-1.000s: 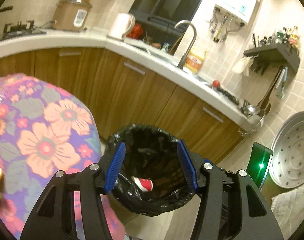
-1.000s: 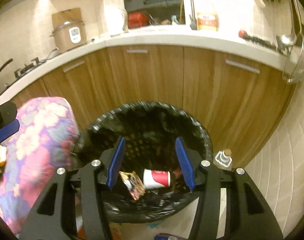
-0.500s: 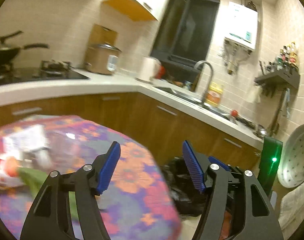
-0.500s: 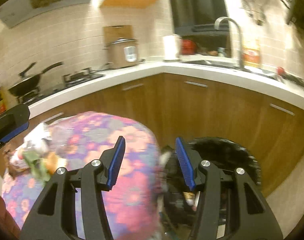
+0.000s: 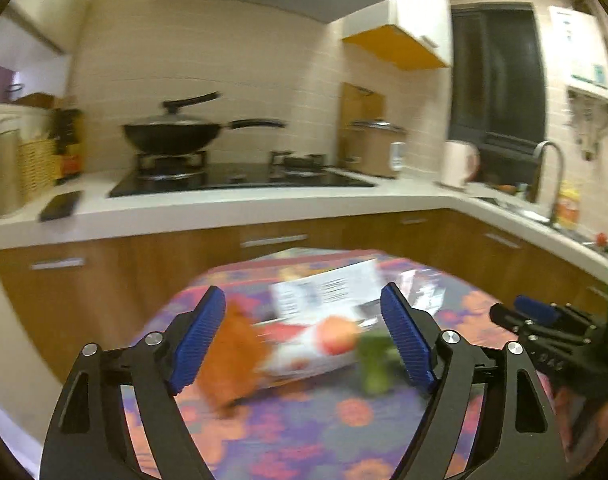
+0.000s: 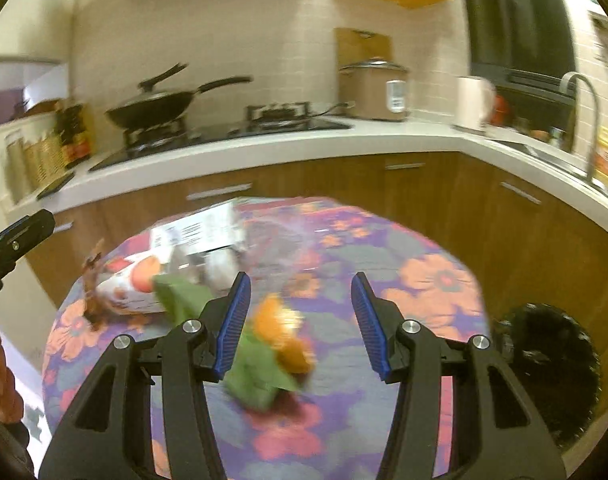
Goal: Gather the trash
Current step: 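Return both tools to the table toward the remaining trash, then grasp the small orange wrapper with the left tool while the right tool grasps a green leaf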
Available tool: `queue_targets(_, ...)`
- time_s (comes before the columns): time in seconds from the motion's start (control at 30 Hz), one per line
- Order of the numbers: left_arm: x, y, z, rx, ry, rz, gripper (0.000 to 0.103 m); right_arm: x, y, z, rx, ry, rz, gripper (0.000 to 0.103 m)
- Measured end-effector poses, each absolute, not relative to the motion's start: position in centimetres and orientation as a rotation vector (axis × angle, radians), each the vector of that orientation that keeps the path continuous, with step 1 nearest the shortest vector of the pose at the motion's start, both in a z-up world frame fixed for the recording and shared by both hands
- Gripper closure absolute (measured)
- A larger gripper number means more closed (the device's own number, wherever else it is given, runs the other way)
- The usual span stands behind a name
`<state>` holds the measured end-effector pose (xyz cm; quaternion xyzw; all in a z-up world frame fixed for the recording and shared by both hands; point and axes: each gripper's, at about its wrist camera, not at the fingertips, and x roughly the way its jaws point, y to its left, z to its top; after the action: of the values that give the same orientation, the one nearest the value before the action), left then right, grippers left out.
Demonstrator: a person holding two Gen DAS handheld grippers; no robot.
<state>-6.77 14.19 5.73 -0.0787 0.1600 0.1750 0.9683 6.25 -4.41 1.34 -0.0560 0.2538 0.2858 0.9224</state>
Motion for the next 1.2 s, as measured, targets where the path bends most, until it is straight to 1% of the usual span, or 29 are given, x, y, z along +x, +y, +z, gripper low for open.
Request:
queue_targets(0.27,-6.0,19.7,1.9,-0.245,0.447,0.396,0.023,5.8,2.1,-0.4,-0.215,0.565,0.687,0.054)
queue_targets(0.4,-4.3,19.5,0.8,-0.246,0.507,0.381,0.023,6.4,4.1,-1.4,-0.255,0.594,0.709,0.054)
queue_targets(0.67,-2.9,18.9,-0.9,-0.245,0.537,0.363,0.023,7.4,5.2,-2.8,-0.252,0.643,0.735,0.054)
queue_targets(0.77,-2.7,19.2,-1.2,-0.26,0.541,0.368,0.027,7.4,5.6,-3.3,-0.269,0.649,0.734,0.055)
queue_targets(0.8,-2.7,19.3,-1.3,-0.263,0.544,0.375,0.032,7.4,5.6,-3.4,-0.269,0.649,0.73,0.055)
queue_targets(0.87,-2.7,19.5,-1.4,-0.275,0.545,0.377,0.037,7.5,5.6,-3.6,-0.263,0.653,0.728,0.063)
queue_targets(0.9,-2.8,19.5,-1.4,-0.28,0.543,0.377,0.041,7.5,5.6,-3.6,-0.261,0.655,0.724,0.068)
queue_targets(0.93,-2.9,19.6,-1.4,-0.283,0.541,0.38,0.045,7.6,5.6,-3.7,-0.259,0.657,0.725,0.071)
queue_targets(0.97,-3.0,19.6,-1.4,-0.284,0.541,0.378,0.052,7.6,5.5,-3.7,-0.258,0.657,0.725,0.073)
queue_targets(1.03,-3.1,19.5,-1.4,-0.284,0.535,0.378,0.057,7.5,5.5,-3.6,-0.257,0.649,0.728,0.08)
queue_targets(1.07,-3.2,19.4,-1.4,-0.281,0.53,0.378,0.067,7.3,5.5,-3.6,-0.26,0.643,0.728,0.083)
queue_targets(1.1,-3.3,19.3,-1.3,-0.277,0.523,0.378,0.078,7.2,5.5,-3.6,-0.263,0.638,0.728,0.088)
queue_targets(1.13,-3.4,19.2,-1.2,-0.273,0.519,0.383,0.08,7.0,5.4,-3.5,-0.263,0.633,0.728,0.09)
queue_targets(1.2,-3.6,19.2,-1.1,-0.273,0.508,0.386,0.091,6.8,5.3,-3.4,-0.259,0.625,0.729,0.092)
